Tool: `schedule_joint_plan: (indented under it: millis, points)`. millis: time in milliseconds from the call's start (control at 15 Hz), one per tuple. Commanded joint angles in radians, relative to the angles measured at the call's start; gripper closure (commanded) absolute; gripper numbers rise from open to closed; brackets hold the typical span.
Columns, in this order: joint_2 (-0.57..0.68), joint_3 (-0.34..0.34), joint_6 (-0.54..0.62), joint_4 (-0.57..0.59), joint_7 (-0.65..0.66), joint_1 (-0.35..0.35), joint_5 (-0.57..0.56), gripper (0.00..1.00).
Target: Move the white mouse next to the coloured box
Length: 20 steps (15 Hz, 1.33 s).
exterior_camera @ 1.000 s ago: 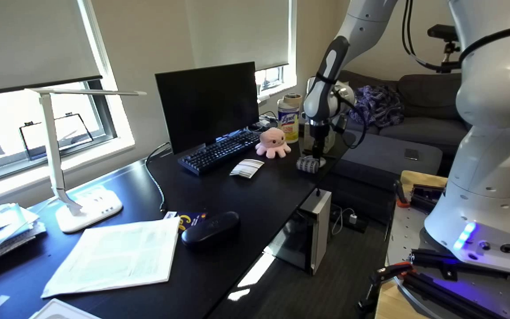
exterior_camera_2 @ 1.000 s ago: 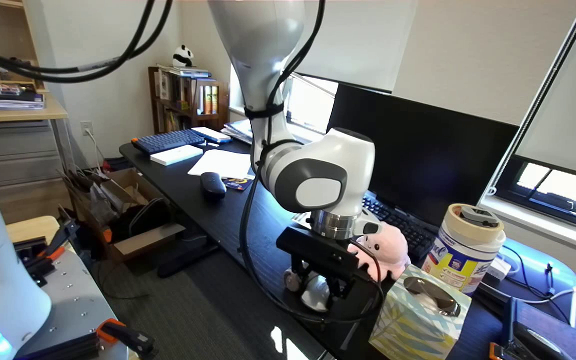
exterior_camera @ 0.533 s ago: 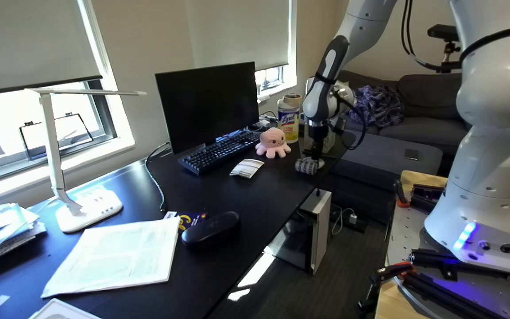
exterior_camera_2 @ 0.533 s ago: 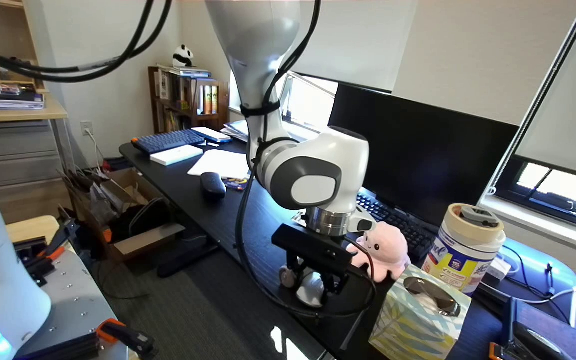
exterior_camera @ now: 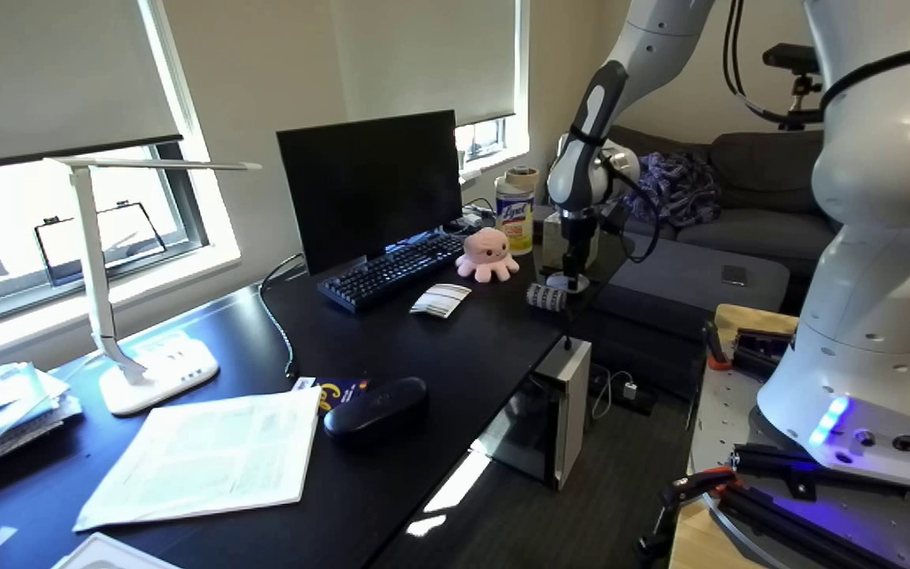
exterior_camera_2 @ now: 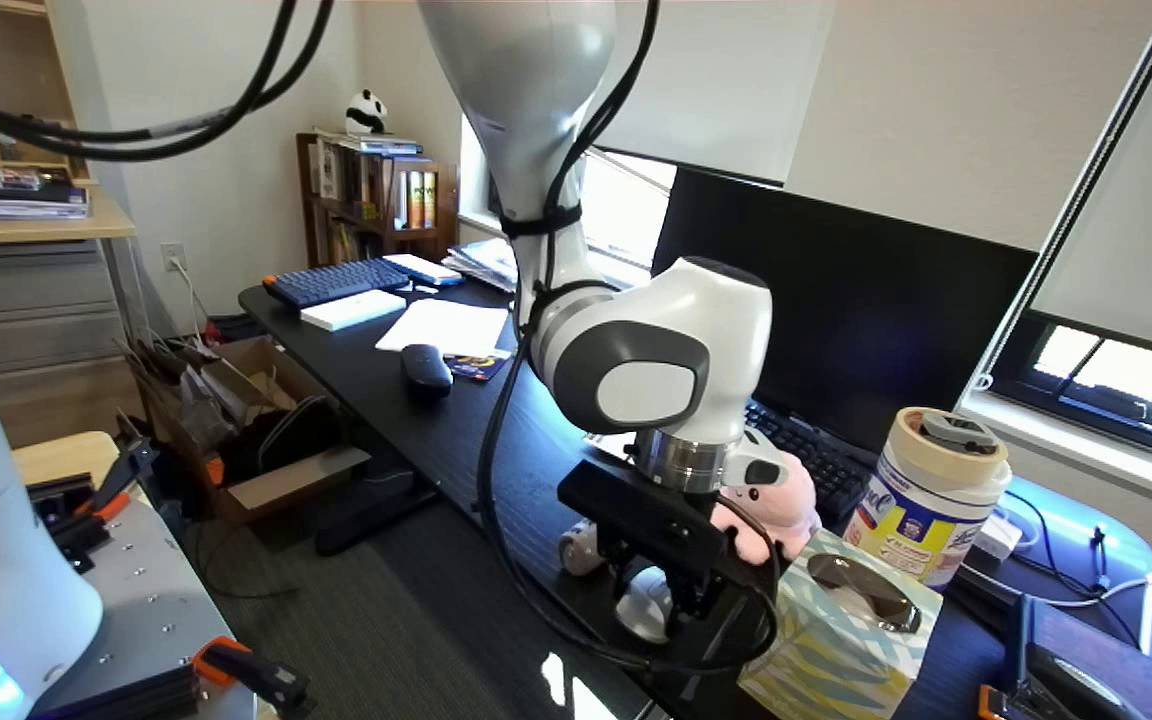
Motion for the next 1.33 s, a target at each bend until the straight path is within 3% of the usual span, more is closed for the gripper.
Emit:
schedule_joint_plan:
  millis: [0, 800, 1267]
  points:
    - [-0.011, 0.001, 0.019, -0.004, -0.012, -0.012, 0.016, 0.63]
    - [0.025, 0.057, 0.036, 0.021, -0.04, -0.043, 0.046, 0.63]
    - [0.042, 0.065, 0.105, 0.023, -0.026, -0.053, 0.026, 0.63]
